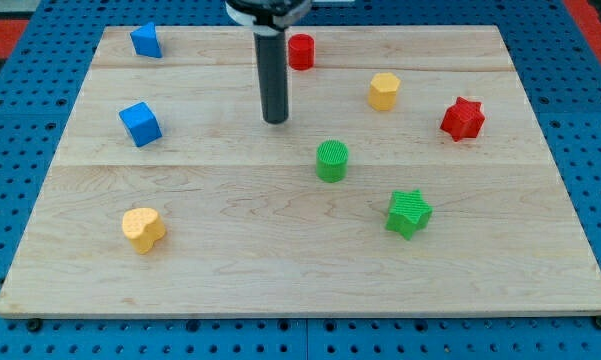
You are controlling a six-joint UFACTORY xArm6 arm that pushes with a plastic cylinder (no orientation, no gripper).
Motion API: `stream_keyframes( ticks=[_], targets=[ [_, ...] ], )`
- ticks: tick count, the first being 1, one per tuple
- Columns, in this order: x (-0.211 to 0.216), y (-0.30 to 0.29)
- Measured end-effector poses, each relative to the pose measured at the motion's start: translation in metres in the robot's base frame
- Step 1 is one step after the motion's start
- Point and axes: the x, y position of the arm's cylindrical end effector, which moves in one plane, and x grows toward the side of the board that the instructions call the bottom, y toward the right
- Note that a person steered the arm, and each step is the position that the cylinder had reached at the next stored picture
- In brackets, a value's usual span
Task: Push blue cube below blue triangle
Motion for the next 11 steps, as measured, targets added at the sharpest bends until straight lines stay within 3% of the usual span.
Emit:
stream_keyframes(
  ticks=[2, 4, 6, 9, 10, 11],
  targets=[
    [0.074, 0.027],
    [0.081, -0.077],
    [0.034, -0.151],
    [-0.053, -0.201],
    [-0.041, -0.169],
    [-0.001, -0.155]
  ],
)
